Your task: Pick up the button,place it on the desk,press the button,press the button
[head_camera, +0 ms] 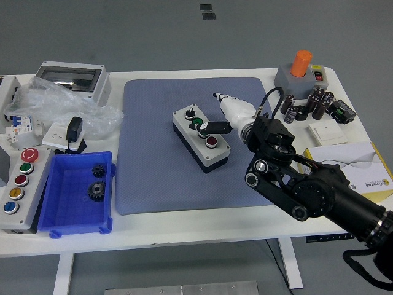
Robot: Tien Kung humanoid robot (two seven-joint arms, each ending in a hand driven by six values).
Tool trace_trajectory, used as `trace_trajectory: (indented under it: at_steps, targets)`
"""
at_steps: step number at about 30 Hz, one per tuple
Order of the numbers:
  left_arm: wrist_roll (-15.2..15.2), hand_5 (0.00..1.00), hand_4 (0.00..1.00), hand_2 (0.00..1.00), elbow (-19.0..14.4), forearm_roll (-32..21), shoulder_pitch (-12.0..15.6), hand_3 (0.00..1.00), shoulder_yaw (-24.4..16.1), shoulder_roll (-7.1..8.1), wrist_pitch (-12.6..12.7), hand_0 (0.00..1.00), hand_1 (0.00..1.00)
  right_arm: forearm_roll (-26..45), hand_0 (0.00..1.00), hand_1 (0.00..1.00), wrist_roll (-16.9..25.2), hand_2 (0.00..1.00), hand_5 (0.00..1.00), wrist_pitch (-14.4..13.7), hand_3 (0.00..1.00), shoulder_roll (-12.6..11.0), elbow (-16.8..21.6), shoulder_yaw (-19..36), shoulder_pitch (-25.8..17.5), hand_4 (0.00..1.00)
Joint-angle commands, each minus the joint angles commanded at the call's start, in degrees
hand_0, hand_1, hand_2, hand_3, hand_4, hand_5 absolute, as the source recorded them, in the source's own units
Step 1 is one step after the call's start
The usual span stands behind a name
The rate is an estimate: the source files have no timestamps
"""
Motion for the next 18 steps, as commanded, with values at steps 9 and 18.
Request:
trace_trajectory:
  at_steps: [9, 18]
  targets:
    - [-0.46, 0.318, 0.621, 0.588, 0.06, -0.43, -0.04, 0.607, 0.61, -0.05, -0.33, 0.598, 0.624, 1.18, 0.722, 0.978, 0.0, 0.998, 0.821, 2.97, 0.998, 0.65, -2.37, -0.78, 1.05, 0.998]
    - [-0.91, 0.29, 0.6, 0.586, 0.11, -0.83, -0.03, 0.601, 1.21, -0.21, -0.67, 0.596, 0.625, 2.23, 0.682, 0.947, 0.0, 0.998, 0.848, 3.98, 0.998, 1.24, -3.92, -1.45, 1.46, 0.998]
